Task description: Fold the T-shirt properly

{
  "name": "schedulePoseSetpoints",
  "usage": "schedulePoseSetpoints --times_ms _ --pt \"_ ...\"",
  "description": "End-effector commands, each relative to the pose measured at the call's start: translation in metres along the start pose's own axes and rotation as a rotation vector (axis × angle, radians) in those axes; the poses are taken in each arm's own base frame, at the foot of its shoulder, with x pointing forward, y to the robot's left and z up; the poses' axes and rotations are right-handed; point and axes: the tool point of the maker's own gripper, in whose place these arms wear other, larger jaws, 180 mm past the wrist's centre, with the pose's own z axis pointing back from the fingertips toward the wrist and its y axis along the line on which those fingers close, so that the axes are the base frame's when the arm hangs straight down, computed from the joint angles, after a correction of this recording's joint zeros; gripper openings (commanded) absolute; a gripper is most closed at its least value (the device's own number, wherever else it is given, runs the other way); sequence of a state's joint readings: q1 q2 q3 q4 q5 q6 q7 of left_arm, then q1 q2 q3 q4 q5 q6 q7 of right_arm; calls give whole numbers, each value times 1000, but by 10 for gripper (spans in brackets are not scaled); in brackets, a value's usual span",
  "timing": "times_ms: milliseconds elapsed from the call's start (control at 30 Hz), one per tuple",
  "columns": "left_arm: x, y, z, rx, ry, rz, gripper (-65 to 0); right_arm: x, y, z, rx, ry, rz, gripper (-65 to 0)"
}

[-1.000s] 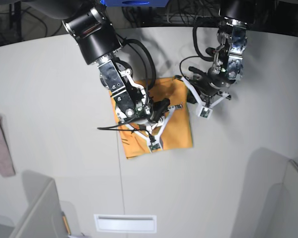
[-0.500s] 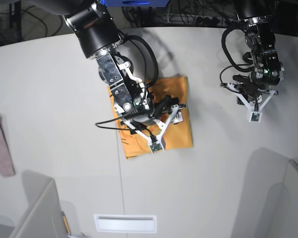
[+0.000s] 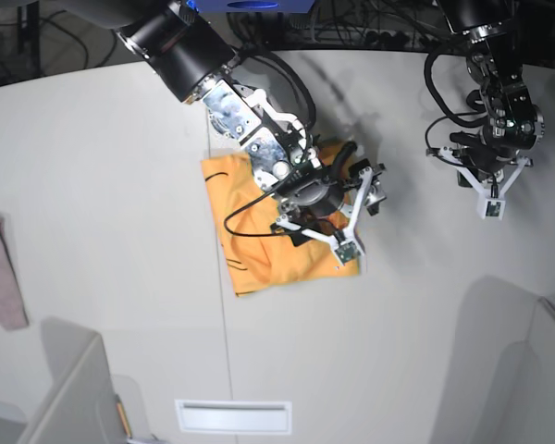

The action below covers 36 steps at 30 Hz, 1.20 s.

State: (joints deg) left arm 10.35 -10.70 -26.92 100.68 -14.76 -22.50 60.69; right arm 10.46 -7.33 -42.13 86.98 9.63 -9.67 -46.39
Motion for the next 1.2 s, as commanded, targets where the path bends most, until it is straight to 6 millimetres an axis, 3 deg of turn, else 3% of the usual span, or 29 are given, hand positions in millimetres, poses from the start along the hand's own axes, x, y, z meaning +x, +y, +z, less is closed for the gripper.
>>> schedulePoseSetpoints --times_ms 0,167,233,300,367,467,500,800,933,1033,1167 --pt "13 6 5 19 -42 -12 -650 25 13 4 27 -82 28 -189" --pt "13 6 4 18 -44 -10 -650 45 51 12 95 -190 150 -189" --pt "16 10 6 28 -49 -19 -650 59 44 20 82 -212 145 -191" --pt "17 16 8 38 -48 -31 -650 68 10 31 25 -210 78 -218" --pt "13 24 11 56 -45 -16 -650 76 -21 46 -27 -223 12 -314" --pt "10 42 17 95 -51 23 -650 75 -57 61 -89 -224 -59 -587" --pt "9 46 18 104 -52 31 -650 71 -66 63 -105 -208 -76 -650" --pt "-2 49 21 114 -31 36 -650 19 -114 41 -196 -1 -177 -650" --pt "-4 48 20 110 -26 35 -650 5 -130 39 -232 38 -169 -650" --pt "-4 48 20 111 -25 34 -650 -8 -128 39 -229 66 -171 -650" --pt "-2 48 20 110 -29 34 -650 -30 -109 41 -194 98 -191 -650"
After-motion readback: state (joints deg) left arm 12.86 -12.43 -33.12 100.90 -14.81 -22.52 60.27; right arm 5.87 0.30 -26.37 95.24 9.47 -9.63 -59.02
